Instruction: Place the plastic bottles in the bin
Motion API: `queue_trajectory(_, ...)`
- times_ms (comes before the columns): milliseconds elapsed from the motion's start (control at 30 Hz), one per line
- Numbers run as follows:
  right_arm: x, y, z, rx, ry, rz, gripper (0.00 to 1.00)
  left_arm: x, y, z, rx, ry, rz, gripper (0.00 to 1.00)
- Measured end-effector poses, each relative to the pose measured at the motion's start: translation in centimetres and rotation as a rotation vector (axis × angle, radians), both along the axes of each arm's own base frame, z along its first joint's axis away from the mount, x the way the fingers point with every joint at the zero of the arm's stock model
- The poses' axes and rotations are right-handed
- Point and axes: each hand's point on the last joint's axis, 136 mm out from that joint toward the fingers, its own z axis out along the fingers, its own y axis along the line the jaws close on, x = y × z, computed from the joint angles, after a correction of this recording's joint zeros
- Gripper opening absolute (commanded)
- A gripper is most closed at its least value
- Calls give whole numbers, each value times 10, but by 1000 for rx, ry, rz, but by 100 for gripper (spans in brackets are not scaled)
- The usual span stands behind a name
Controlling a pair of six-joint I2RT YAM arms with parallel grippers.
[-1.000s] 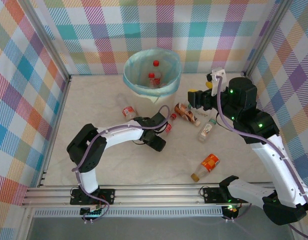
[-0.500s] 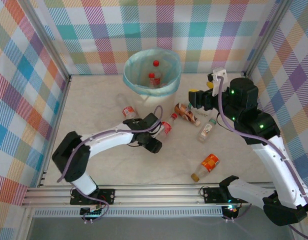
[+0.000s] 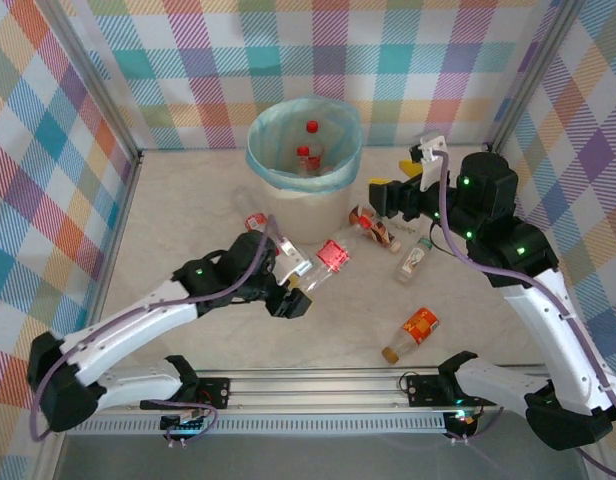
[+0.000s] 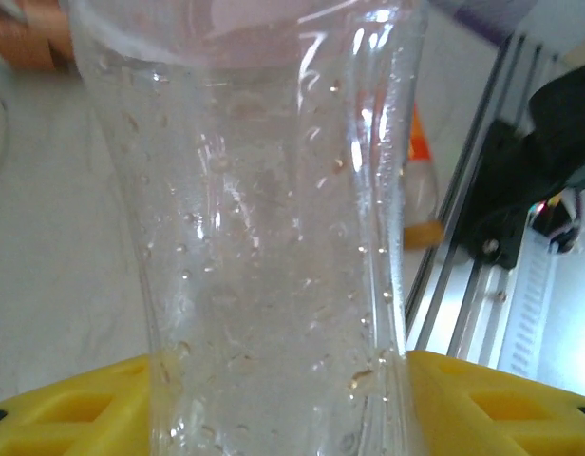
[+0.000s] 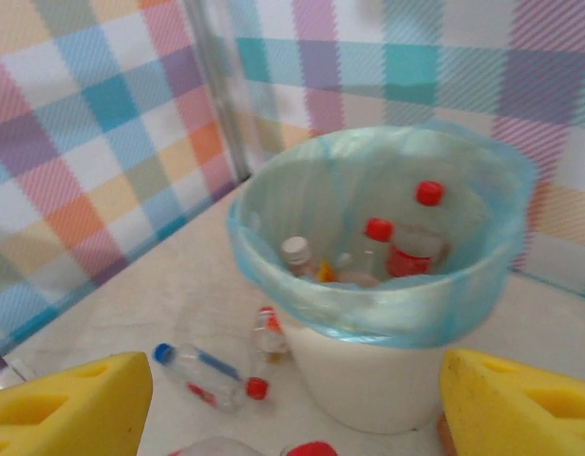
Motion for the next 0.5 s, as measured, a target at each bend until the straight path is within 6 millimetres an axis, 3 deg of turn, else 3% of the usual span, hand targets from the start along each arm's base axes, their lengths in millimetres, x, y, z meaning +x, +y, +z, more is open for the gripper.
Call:
queue_trajectory(200, 6, 27, -10, 60, 86, 108, 75, 3, 2, 44, -132, -132, 16, 59)
queue_trajectory(300, 6, 37, -11, 91, 115, 155, 71, 5, 2, 51, -156, -162, 28, 59)
queue_trajectory(500, 2, 50, -12, 138, 154, 238, 53, 12, 1, 53, -176, -193, 53, 60)
